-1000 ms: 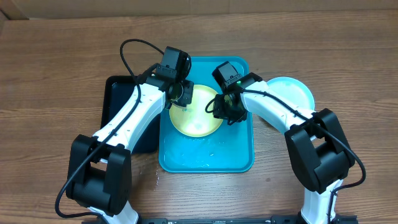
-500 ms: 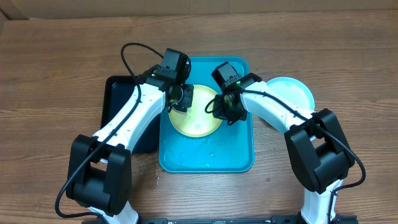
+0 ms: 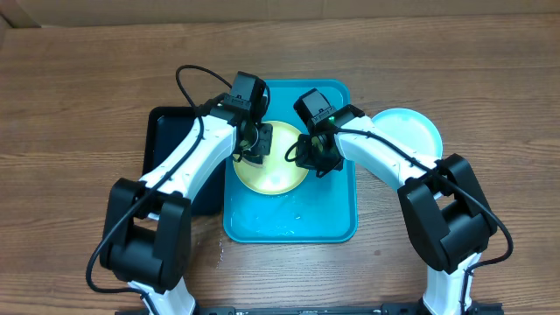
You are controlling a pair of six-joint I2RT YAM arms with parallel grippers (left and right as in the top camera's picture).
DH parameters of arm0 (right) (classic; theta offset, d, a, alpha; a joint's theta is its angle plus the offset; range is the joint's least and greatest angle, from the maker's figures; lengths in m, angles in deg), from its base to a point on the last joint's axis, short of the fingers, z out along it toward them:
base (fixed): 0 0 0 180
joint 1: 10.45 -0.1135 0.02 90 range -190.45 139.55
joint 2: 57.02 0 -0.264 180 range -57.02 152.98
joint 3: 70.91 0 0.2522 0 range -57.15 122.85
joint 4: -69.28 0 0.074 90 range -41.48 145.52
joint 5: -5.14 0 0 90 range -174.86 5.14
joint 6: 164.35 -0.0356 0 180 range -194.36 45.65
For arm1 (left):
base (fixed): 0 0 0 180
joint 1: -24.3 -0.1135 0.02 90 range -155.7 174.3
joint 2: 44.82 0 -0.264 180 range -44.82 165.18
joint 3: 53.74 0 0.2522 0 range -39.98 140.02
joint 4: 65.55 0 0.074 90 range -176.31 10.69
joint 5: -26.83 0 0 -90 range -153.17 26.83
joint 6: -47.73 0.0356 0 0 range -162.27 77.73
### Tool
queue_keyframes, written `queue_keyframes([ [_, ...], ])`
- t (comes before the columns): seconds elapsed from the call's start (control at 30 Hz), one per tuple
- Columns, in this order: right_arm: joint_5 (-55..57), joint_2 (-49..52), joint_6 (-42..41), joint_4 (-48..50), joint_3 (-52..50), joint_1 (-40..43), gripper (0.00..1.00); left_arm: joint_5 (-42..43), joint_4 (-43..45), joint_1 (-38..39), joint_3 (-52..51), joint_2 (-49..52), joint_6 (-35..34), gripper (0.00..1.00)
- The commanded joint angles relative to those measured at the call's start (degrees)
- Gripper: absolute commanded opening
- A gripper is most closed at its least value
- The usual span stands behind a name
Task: Clean dirty plates on tray and stack at the side
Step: 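Move the sponge onto the yellow plate and start scrubbing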
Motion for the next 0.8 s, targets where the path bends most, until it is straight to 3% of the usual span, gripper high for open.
queue_keyframes([
  [0.0,0.33,0.17,0.22,0.02,-0.04,-0.17,0.04,-0.81,0.07,0.72,1.07,3.02,-1.33,0.04],
  [0.3,0.33,0.17,0.22,0.02,-0.04,-0.17,0.04,2.84,0.00,0.24,1.07,8.50,-3.19,0.04],
  [0.53,0.33,0.17,0.22,0.07,-0.04,-0.17,0.04,18.43,-0.87,-0.63,1.81,9.03,2.34,0.04],
  [0.77,0.48,0.17,0.22,0.11,-0.04,-0.17,0.04,27.34,-4.11,-4.70,6.93,3.21,3.39,0.04],
])
